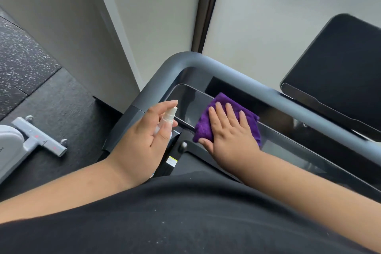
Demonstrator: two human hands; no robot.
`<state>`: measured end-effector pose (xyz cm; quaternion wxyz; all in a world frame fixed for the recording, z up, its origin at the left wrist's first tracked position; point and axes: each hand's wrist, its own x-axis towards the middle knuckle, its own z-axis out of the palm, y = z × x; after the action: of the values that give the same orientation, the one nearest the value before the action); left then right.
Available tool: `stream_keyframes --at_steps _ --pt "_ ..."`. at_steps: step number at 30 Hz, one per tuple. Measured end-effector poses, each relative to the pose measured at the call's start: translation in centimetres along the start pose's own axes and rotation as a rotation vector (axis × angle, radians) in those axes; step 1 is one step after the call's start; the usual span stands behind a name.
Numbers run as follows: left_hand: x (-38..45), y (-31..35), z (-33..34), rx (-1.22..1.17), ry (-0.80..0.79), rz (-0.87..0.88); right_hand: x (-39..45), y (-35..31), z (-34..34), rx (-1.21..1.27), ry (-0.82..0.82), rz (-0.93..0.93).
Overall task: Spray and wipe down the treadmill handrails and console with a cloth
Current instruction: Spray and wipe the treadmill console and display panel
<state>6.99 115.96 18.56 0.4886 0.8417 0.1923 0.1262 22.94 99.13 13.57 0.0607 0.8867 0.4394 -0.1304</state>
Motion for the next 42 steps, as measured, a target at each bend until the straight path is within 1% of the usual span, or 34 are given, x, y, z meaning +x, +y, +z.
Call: stream_keyframes --at_steps 3,5,9,12,15,17,23,27,29,32,35,39,42 --pt "-0.1 -0.4 -0.5 -0.022 -0.002 0.004 3.4 -2.6 -0.9 -0.045 -0.011 -0.05" --pt "0.1 -0.4 -0.7 -0.054 0.02 -0.037 4.3 -3.2 -1.3 -0.042 -0.02 -0.051" --pt "0.5 -0.4 -1.2 -0.134 0.026 -0.126 2.2 -1.7 -1.0 0.029 0.004 0.019" --pt "0.4 -0.7 -1.5 -0.15 0.028 -0.14 -0.5 -0.6 0.1 -0.021 0.016 0.018" --pt "0.4 -1.0 -2.2 -0.152 0.045 -0.156 -1.1 -0.9 0.6 -0.042 0.004 0.065" --pt "0.3 -1.2 -2.6 -0.141 0.06 -0.154 0.4 -2.0 0.1 -0.04 0.013 0.066" --pt "0.1 -1.4 -2.8 -0.094 0.045 -0.123 7.0 -6.7 -1.9 -0.043 -0.031 -0.049" --pt "0.3 -1.0 -2.8 -0.098 0.039 -0.106 5.7 -5.9 -1.9 -0.045 -0.047 -0.077" --pt "0.4 -0.9 -3.1 -0.093 0.039 -0.1 3.4 -4.8 -1.3 -0.041 -0.007 -0.1" --pt "0.4 -1.1 -3.7 -0.072 0.045 -0.077 1.2 -4.0 0.0 -0.051 0.035 -0.085" --pt "0.5 -1.5 -4.0 -0.041 0.037 -0.047 3.2 -4.7 -0.7 -0.048 -0.015 -0.074" --pt "0.7 -1.5 -3.9 -0.01 0.037 -0.047 7.2 -7.0 -2.4 -0.014 -0.042 -0.027" --pt "0.6 -1.6 -3.8 0.0 0.037 -0.043 6.7 -7.3 -2.3 0.003 -0.068 -0.008"
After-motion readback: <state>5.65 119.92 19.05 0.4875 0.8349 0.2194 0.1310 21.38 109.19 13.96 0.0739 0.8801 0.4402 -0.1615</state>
